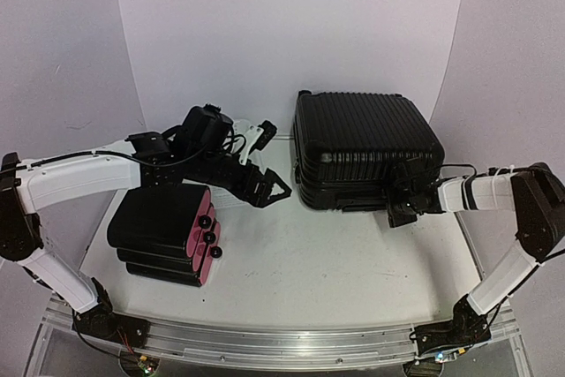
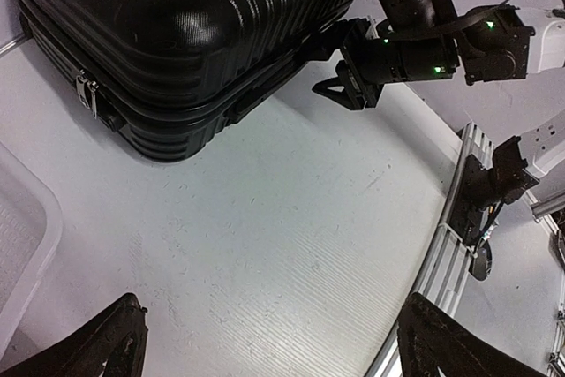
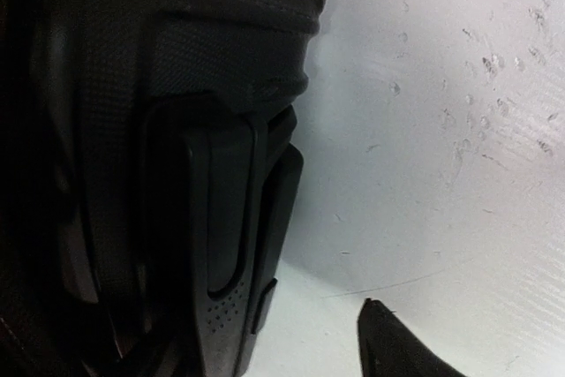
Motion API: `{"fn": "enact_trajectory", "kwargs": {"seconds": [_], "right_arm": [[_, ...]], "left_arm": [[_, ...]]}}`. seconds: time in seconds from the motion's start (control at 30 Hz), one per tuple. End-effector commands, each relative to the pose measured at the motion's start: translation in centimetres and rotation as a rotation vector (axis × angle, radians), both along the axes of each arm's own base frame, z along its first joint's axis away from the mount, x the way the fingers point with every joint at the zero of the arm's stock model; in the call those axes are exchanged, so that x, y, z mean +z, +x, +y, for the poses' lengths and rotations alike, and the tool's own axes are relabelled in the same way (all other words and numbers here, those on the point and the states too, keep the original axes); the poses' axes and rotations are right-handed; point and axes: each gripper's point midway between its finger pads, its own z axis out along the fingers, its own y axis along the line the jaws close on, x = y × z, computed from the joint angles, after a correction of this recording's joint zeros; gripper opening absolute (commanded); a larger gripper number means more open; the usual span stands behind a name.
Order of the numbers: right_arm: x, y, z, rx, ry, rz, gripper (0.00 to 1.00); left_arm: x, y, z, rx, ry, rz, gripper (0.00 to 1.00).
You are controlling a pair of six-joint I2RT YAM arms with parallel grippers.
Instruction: Open, take out, and arrange the luggage
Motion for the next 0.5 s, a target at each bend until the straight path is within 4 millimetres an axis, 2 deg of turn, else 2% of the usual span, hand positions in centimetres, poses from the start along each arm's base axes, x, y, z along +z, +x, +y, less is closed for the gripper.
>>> {"fn": "enact_trajectory", "kwargs": {"seconds": [0.0, 0.13, 0.3, 0.47], "right_arm": [[-2.9, -0.1, -2.8, -0.085, -0.125, 0.062, 0.47], [-5.0, -1.3, -2.6, -0.053, -0.120, 0.128, 0.34], [-4.9, -1.8, -2.3, 0.049, -0.156, 0.142, 0.22], [-5.5, -4.0, -3.1, 0.122, -0.209, 0.195, 0.12]], "left_arm": [[3.3, 1.7, -0.6, 0.033, -0.050, -0.086, 0.99], [3.1, 2.8, 0.2, 0.077, -0.046, -0.060, 0.98], [2.7, 3.6, 0.9, 0.092, -0.048, -0.028, 0.96], [3.3, 4.5, 1.9, 0.139, -0.049, -0.035, 0.95]]}}
